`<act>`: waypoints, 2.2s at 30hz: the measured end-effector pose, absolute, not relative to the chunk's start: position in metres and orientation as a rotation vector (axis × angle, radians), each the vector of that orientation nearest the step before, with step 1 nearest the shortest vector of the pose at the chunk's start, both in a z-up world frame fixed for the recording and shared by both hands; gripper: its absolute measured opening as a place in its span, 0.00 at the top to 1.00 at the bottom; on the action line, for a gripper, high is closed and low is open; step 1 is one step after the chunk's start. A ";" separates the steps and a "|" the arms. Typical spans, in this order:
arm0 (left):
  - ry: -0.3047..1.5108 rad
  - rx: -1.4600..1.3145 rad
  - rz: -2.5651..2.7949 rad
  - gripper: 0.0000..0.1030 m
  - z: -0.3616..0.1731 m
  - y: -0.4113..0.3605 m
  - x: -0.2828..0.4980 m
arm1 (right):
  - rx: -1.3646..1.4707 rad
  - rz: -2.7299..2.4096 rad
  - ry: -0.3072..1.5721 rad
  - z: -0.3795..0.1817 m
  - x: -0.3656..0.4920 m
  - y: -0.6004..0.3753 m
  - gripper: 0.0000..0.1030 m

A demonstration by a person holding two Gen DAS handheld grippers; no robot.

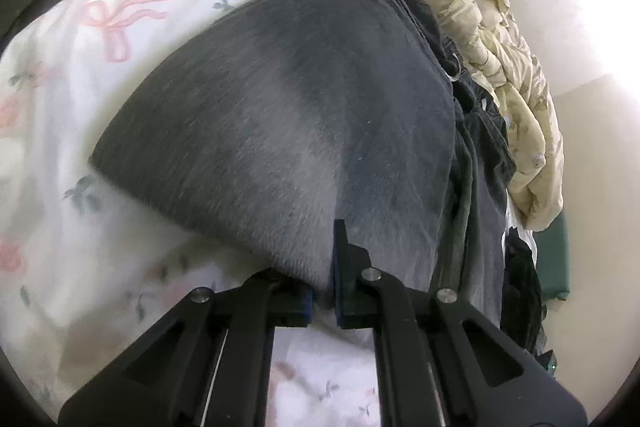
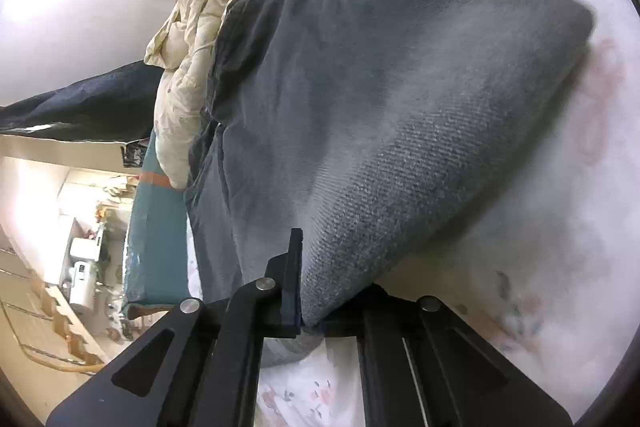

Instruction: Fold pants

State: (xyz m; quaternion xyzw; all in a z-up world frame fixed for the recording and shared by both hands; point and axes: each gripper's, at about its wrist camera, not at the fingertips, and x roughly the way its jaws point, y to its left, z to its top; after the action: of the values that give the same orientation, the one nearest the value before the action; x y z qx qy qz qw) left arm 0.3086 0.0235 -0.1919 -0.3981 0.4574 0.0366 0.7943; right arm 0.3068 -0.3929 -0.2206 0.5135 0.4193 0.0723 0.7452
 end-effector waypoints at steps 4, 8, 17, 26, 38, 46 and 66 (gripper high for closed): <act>1.022 -0.809 0.097 0.97 -0.189 0.016 0.297 | 1.083 0.157 0.927 -0.209 0.297 -0.389 0.96; 1.041 -0.792 0.109 0.99 -0.185 0.018 0.280 | 1.055 0.150 0.908 -0.193 0.278 -0.382 0.97; 1.077 -0.904 0.084 0.97 -0.190 0.034 0.279 | 1.053 0.123 0.908 -0.192 0.257 -0.379 0.97; 1.002 -0.969 0.075 0.41 -0.208 0.026 0.287 | 1.095 0.112 0.941 -0.209 0.262 -0.376 0.96; 0.968 -0.764 0.097 0.98 -0.174 0.007 0.301 | 1.026 0.077 0.963 -0.208 0.259 -0.378 0.97; 0.946 -0.670 0.143 0.98 -0.131 0.000 0.264 | 0.882 0.076 0.942 -0.166 0.231 -0.356 0.97; 1.163 -0.382 0.010 0.98 -0.080 -0.014 0.012 | 0.945 0.001 1.131 -0.129 -0.011 -0.365 0.97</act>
State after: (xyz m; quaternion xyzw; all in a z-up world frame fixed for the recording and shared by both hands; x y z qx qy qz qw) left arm 0.0118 -0.0141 -0.0796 -0.1791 0.5459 0.0047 0.8185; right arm -0.0115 -0.3651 -0.1289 0.4310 0.5156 0.0006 0.7405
